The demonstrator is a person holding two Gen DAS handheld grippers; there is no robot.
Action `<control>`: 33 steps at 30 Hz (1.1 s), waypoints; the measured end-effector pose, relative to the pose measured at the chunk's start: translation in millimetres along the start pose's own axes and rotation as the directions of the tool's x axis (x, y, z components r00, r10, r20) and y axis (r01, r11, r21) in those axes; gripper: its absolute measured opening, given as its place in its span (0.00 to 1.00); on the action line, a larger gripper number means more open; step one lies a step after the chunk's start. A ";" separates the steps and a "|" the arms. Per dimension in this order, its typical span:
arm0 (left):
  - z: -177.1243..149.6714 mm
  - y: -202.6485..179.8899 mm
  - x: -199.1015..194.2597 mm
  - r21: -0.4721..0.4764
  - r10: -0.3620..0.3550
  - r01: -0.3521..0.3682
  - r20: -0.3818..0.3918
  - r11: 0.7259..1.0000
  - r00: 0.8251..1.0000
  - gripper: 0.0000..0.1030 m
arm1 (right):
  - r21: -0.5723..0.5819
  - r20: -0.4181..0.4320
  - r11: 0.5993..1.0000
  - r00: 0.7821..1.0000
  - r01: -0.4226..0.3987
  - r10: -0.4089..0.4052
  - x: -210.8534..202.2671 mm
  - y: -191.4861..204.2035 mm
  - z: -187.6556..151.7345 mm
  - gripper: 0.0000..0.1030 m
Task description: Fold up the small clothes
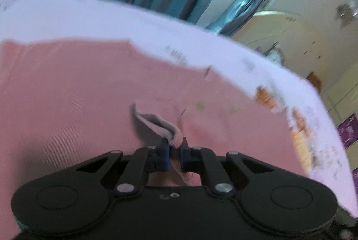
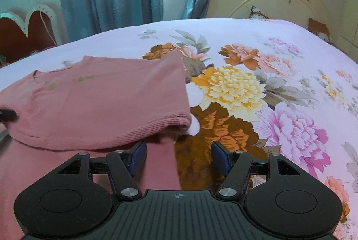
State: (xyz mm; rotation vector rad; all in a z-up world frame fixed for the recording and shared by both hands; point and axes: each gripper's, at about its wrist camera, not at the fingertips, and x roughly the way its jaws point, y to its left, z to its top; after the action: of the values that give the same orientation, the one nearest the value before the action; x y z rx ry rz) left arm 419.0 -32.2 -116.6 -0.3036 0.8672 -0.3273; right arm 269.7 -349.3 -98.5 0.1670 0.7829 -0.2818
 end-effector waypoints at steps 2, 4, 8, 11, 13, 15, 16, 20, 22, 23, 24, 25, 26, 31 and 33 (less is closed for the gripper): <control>15.0 -6.1 -13.4 0.003 -0.032 0.032 0.049 0.999 0.998 0.08 | 0.010 0.004 1.000 1.000 -0.003 0.003 6.3 -0.1 2.8 0.46; 27.7 -9.2 -25.1 0.008 -0.055 0.055 0.094 0.998 0.994 0.08 | 0.026 0.005 1.000 1.000 -0.014 0.014 14.9 1.2 8.1 0.37; 43.1 -4.3 -43.2 0.021 -0.024 0.021 0.181 1.000 0.983 0.08 | 0.060 0.017 0.997 0.999 -0.040 0.039 23.9 3.9 19.5 0.07; 40.6 17.7 -45.1 -0.001 0.042 -0.043 0.183 0.999 0.982 0.07 | 0.061 0.007 0.997 0.999 -0.042 0.041 22.5 3.1 18.0 0.04; 28.8 29.5 -32.7 0.010 0.087 -0.089 0.138 0.996 0.987 0.08 | 0.069 0.006 0.997 0.999 -0.035 0.034 20.8 1.0 14.0 0.04; 12.6 36.3 -16.3 0.037 0.133 -0.136 0.081 0.990 0.988 0.08 | 0.100 0.008 0.994 0.999 -0.035 0.034 17.8 -1.9 12.0 0.04; 5.6 38.8 -10.0 0.038 0.145 -0.147 0.058 0.988 0.988 0.07 | 0.111 0.007 0.993 0.999 -0.033 0.032 16.3 -2.7 11.1 0.04; -9.9 38.3 4.4 0.096 0.200 -0.200 0.014 0.975 0.980 0.09 | 0.061 -0.017 0.997 0.999 -0.044 0.045 11.1 -0.5 6.6 0.05; -9.6 38.0 1.4 0.119 0.217 -0.218 0.020 0.969 0.976 0.16 | 0.030 -0.040 0.998 0.998 -0.055 0.056 4.5 -0.4 6.4 0.06; -7.6 38.4 -0.6 0.120 0.234 -0.235 0.021 0.964 0.972 0.22 | 0.030 -0.051 0.997 0.996 -0.066 0.068 0.2 -2.1 5.3 0.06; -7.2 40.9 -2.2 0.117 0.243 -0.245 0.027 0.963 0.970 0.24 | 0.034 -0.052 0.996 0.996 -0.077 0.078 -5.8 -4.4 4.4 0.06; -5.1 42.9 -6.0 0.110 0.261 -0.264 0.038 0.958 0.965 0.24 | 0.033 -0.043 0.996 0.996 -0.081 0.083 -13.7 -7.0 4.4 0.06; -2.8 42.3 -7.5 0.106 0.277 -0.281 0.051 0.954 0.960 0.24 | 0.030 -0.027 0.996 0.996 -0.084 0.085 -20.4 -8.8 5.5 0.06; 11.1 37.8 -25.2 0.110 0.262 -0.275 0.120 0.955 0.958 0.26 | 0.038 0.030 0.994 0.995 -0.098 0.097 -17.3 -16.3 33.6 0.11; 13.1 30.6 -25.9 0.130 0.236 -0.251 0.120 0.959 0.964 0.28 | 0.045 0.038 0.994 0.994 -0.104 0.102 -2.2 -16.5 47.4 0.46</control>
State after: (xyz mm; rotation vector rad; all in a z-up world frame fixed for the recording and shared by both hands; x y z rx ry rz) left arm 418.4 7.6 -102.6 -0.0764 0.7649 -0.1420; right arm 294.8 -376.5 -64.6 0.2456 0.7299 -0.2049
